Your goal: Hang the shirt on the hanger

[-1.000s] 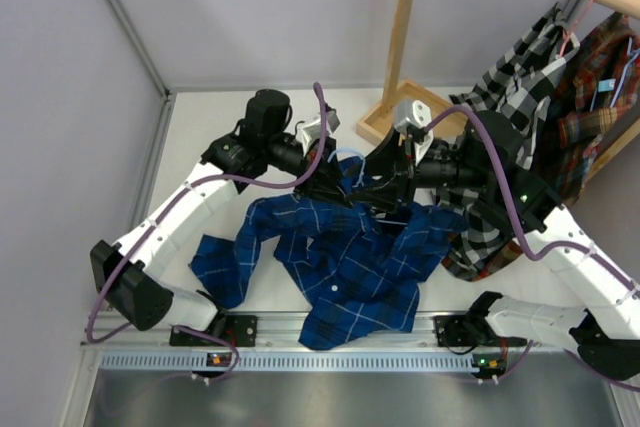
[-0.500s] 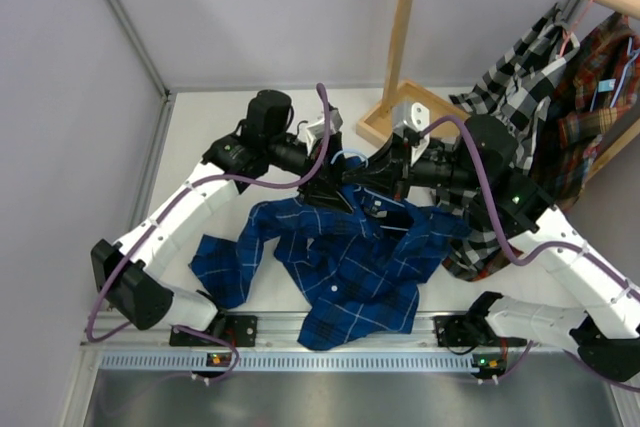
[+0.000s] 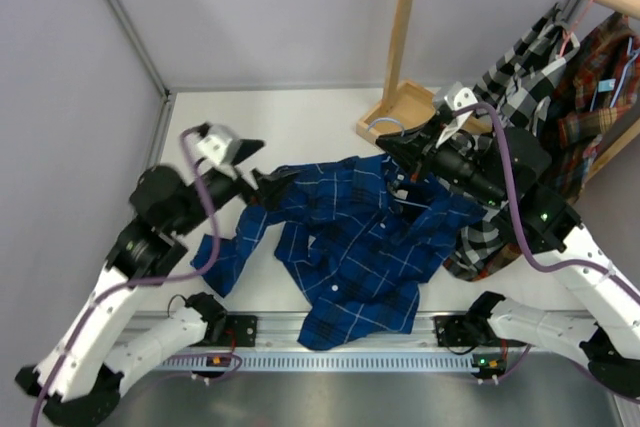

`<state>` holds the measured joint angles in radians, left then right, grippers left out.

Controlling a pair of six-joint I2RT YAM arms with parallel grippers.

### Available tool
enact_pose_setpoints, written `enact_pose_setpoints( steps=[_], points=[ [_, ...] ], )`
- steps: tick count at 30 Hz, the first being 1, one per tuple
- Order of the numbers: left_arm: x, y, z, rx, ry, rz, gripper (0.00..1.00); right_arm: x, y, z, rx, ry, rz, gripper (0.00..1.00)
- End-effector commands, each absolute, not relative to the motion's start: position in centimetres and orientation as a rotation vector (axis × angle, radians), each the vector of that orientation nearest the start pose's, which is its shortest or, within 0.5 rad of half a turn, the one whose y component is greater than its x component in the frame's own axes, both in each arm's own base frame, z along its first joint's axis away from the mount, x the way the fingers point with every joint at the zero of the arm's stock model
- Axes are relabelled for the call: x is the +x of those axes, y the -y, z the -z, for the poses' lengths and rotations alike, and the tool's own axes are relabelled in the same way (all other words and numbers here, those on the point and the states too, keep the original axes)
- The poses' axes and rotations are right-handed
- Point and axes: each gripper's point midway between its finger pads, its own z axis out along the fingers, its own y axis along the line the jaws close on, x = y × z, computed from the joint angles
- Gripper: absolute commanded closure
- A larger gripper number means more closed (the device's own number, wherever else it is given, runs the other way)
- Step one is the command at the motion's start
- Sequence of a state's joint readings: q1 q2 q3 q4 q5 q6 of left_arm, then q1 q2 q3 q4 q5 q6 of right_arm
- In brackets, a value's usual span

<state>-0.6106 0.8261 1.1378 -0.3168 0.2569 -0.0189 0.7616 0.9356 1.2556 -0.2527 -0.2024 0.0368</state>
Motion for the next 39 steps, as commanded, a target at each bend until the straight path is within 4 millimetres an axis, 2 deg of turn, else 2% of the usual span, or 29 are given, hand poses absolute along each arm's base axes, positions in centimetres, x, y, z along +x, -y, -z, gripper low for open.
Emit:
enact_pose_setpoints(
  steps=[1, 3, 4, 5, 8, 10, 13, 15, 16, 18, 19, 21, 22, 23, 24, 25, 26, 27, 28, 32, 36, 37, 38, 39],
  points=[
    [24.2, 15.6, -37.6, 0.322, -1.523, 0.499, 0.02, 22.2, -21.9, -47.7, -0.497, -1.372, -0.710, 1.00],
    [23.5, 15.0, -35.7, 0.288, -1.557, 0.516, 0.04, 22.2, -21.6, -48.9, -0.480, -1.367, -0.709, 1.00],
    [23.3, 15.2, -34.7, 0.293, -1.577, 0.525, 0.05, 22.2, -21.6, -48.7, -0.488, -1.386, -0.704, 1.00],
    [23.5, 15.3, -32.7, 0.296, -1.619, 0.523, 0.05, 22.1, -21.6, -49.0, -0.489, -1.384, -0.703, 1.00],
    [23.2, 16.1, -30.3, 0.278, -1.681, 0.581, 0.09, 22.2, -21.4, -49.8, -0.486, -1.382, -0.691, 1.00],
    [23.4, 16.1, -29.3, 0.247, -1.719, 0.584, 0.16, 22.3, -21.3, -50.2, -0.488, -1.378, -0.677, 1.00],
    [23.8, 16.5, -27.5, 0.212, -1.773, 0.601, 0.18, 22.3, -21.2, -50.6, -0.492, -1.374, -0.675, 1.00],
    [24.3, 16.6, -26.8, 0.192, -1.793, 0.592, 0.26, 22.2, -21.2, -50.7, -0.490, -1.372, -0.674, 1.00],
    [24.9, 16.6, -26.2, 0.169, -1.813, 0.572, 0.51, 22.2, -21.2, -50.7, -0.491, -1.371, -0.673, 1.00],
    [26.5, 14.5, -25.6, 0.013, -1.823, 0.451, 0.93, 22.2, -21.2, -50.4, -0.493, -1.376, -0.672, 1.00],
    [27.8, 12.7, -25.3, -0.085, -1.812, 0.336, 1.00, 22.0, -21.0, -50.4, -0.492, -1.373, -0.673, 1.00],
    [29.0, 10.8, -25.0, -0.193, -1.805, 0.216, 1.00, 21.8, -20.8, -49.9, -0.490, -1.379, -0.676, 1.00],
    [29.6, 9.9, -26.2, -0.241, -1.786, 0.161, 1.00, 21.4, -20.4, -50.2, -0.485, -1.368, -0.682, 1.00],
    [30.6, 9.2, -25.2, -0.261, -1.824, 0.069, 1.00, 21.5, -19.9, -50.1, -0.455, -1.373, -0.666, 1.00],
    [31.6, 8.1, -25.3, -0.295, -1.837, 0.034, 1.00, 21.1, -19.4, -50.2, -0.444, -1.362, -0.668, 1.00],
    [32.6, 7.9, -27.0, -0.315, -1.826, 0.056, 1.00, 21.0, -19.2, -50.1, -0.439, -1.358, -0.669, 1.00],
    [33.8, 7.9, -26.1, -0.321, -1.874, 0.060, 1.00, 20.9, -18.9, -50.2, -0.424, -1.353, -0.667, 1.00],
    [34.7, 7.6, -26.3, -0.327, -1.889, 0.106, 1.00, 20.6, -18.5, -50.2, -0.414, -1.344, -0.667, 1.00],
    [35.2, 8.0, -27.6, -0.319, -1.873, 0.146, 1.00, 20.6, -18.3, -50.3, -0.405, -1.339, -0.667, 1.00],
    [35.8, 10.4, -29.7, -0.241, -1.857, 0.277, 1.00, 20.9, -18.7, -50.3, -0.411, -1.347, -0.661, 1.00],
    [35.9, 10.8, -30.3, -0.198, -1.850, 0.289, 1.00, 22.2, -18.7, -49.7, -0.381, -1.373, -0.619, 1.00],
    [35.6, 11.5, -30.6, -0.142, -1.855, 0.320, 0.98, 22.2, -18.8, -49.8, -0.383, -1.371, -0.624, 1.00],
    [35.4, 11.9, -31.0, -0.113, -1.847, 0.342, 0.86, 22.1, -19.0, -49.9, -0.391, -1.364, -0.638, 1.00],
    [34.9, 12.0, -32.1, -0.095, -1.822, 0.360, 0.47, 22.2, -19.2, -49.9, -0.395, -1.366, -0.638, 1.00]
  ],
)
